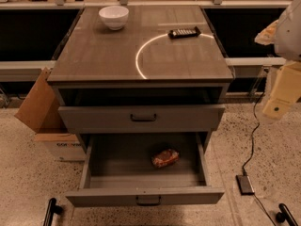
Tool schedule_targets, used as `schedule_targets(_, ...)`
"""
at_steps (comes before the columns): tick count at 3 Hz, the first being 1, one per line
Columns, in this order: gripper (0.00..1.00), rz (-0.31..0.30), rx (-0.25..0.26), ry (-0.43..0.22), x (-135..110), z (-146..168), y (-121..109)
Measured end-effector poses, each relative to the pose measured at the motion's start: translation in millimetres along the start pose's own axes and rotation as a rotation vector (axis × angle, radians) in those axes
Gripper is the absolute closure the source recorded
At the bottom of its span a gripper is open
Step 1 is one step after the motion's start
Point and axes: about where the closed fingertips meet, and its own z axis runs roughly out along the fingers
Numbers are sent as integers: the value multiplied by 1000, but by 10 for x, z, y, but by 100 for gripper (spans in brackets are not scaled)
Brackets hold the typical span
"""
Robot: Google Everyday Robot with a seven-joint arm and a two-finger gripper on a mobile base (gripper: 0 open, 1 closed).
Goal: Pick coke can from middle drawer and place on counter
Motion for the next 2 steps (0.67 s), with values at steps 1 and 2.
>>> schedule_targets(1,0,0,0,0,0,0,0)
schedule_targets(2,0,-48,-41,-44,41,243,93)
